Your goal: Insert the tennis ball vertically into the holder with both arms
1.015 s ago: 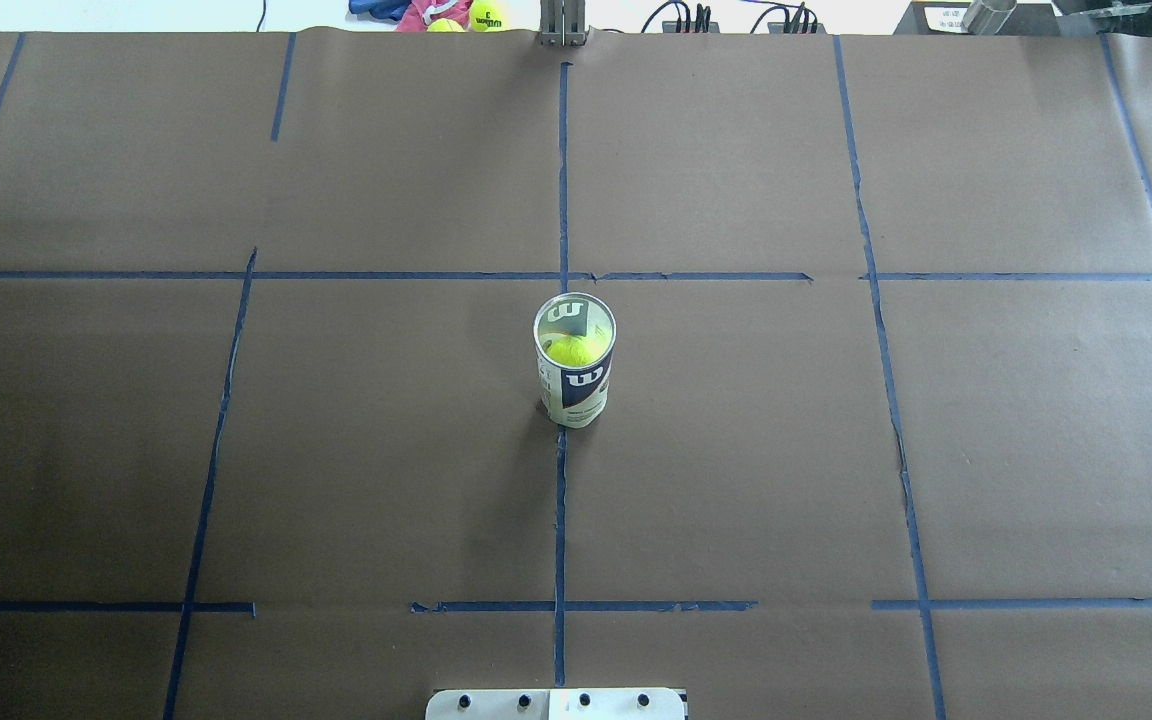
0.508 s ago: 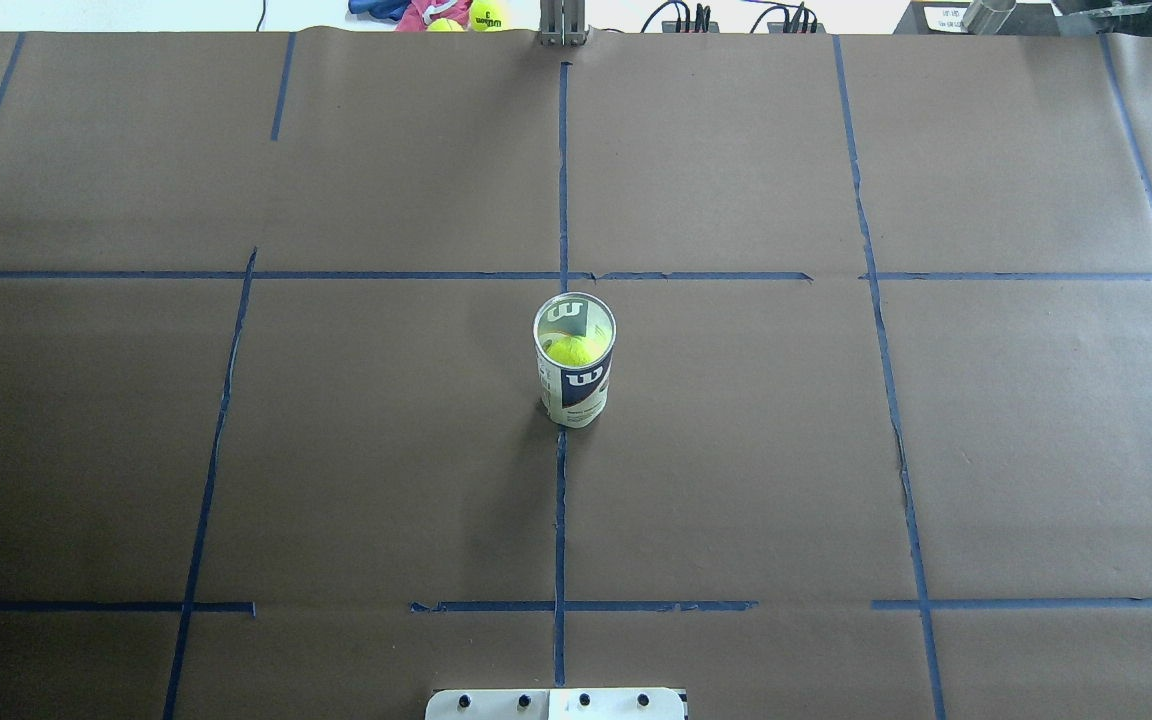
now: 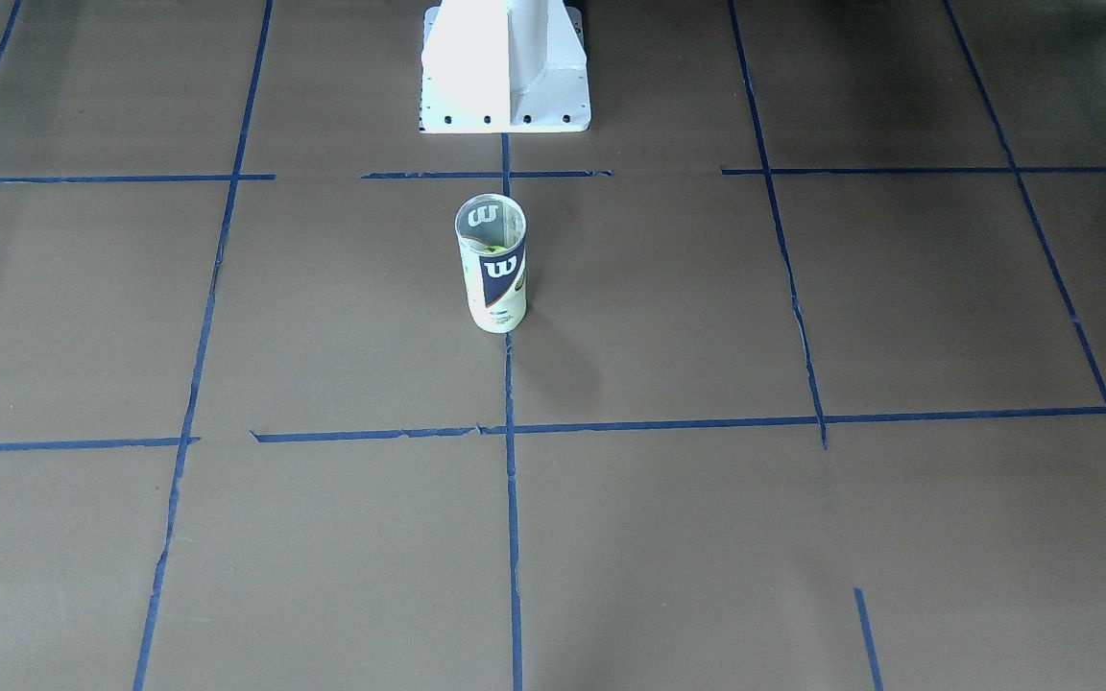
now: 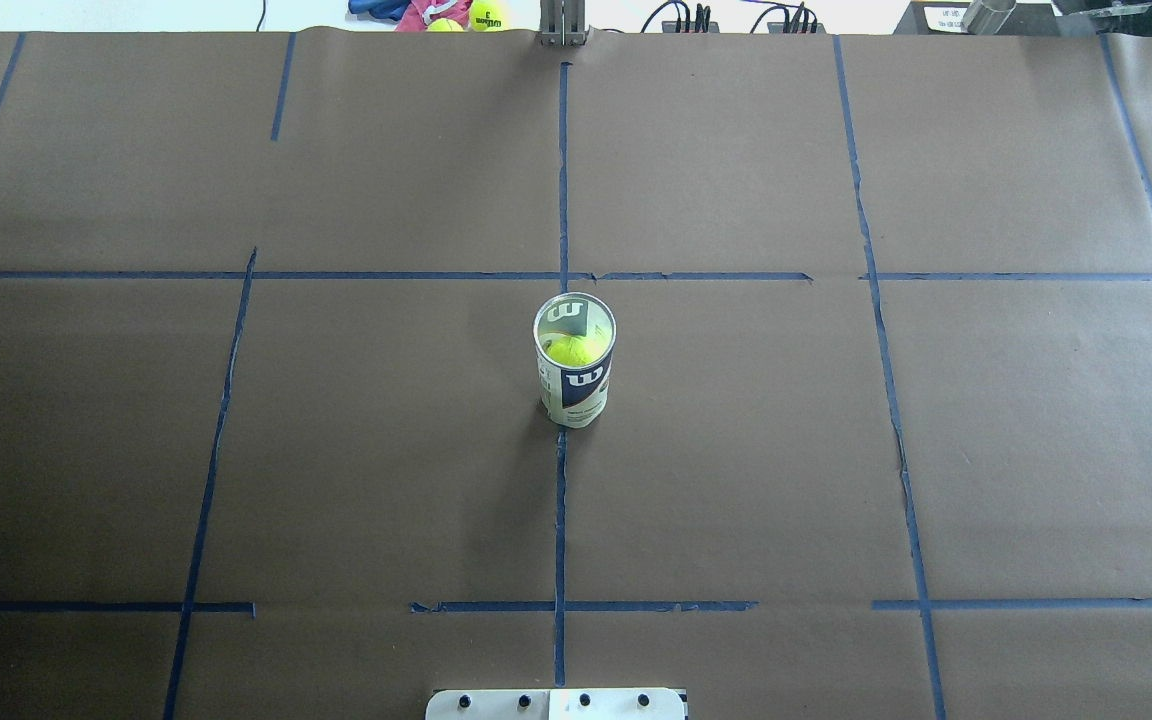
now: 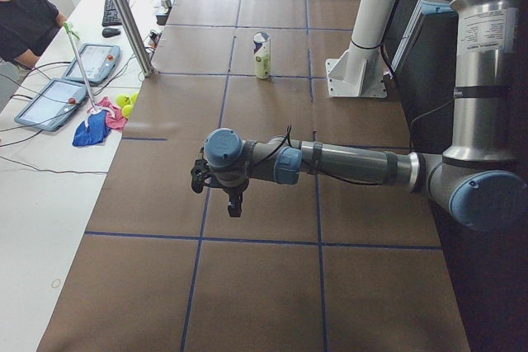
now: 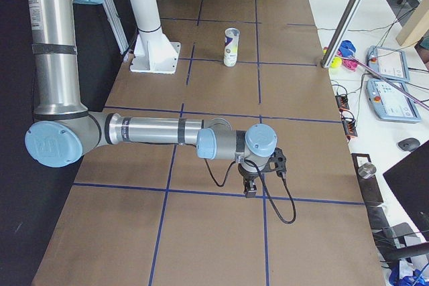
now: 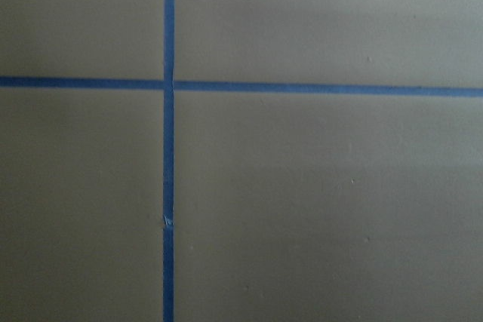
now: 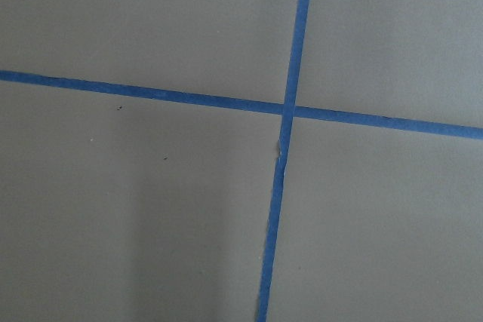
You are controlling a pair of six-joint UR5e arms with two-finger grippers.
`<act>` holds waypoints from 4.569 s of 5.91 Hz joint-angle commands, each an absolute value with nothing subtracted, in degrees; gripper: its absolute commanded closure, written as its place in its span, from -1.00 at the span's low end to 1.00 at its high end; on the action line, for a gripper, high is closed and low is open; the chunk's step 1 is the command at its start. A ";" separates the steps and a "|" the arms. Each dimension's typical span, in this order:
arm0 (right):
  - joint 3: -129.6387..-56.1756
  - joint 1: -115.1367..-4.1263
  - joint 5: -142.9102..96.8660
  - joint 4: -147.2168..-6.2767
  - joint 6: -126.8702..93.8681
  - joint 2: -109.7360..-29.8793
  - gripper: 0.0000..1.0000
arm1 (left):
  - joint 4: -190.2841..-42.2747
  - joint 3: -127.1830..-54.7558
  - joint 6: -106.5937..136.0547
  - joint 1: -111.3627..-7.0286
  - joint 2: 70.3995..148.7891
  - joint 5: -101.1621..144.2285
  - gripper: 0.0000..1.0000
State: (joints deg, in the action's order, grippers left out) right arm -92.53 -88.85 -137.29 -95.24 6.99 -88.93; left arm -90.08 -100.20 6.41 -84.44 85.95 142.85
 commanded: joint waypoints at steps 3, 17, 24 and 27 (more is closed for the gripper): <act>-100.90 -91.32 -127.26 -114.52 20.83 -90.43 -1.00 | -80.60 -100.81 1.58 -85.52 88.31 137.58 -1.00; -94.57 -89.91 -134.21 -96.59 10.37 -91.15 -1.00 | -81.39 -99.76 0.97 -87.72 87.53 134.74 -1.00; -95.10 -89.47 -134.73 -96.59 10.46 -91.05 -1.00 | -80.77 -101.07 -3.25 -87.89 86.75 134.56 -1.00; -95.80 -89.56 -134.91 -96.68 10.55 -91.05 -1.00 | -80.86 -101.16 -3.25 -87.71 86.84 134.56 -1.00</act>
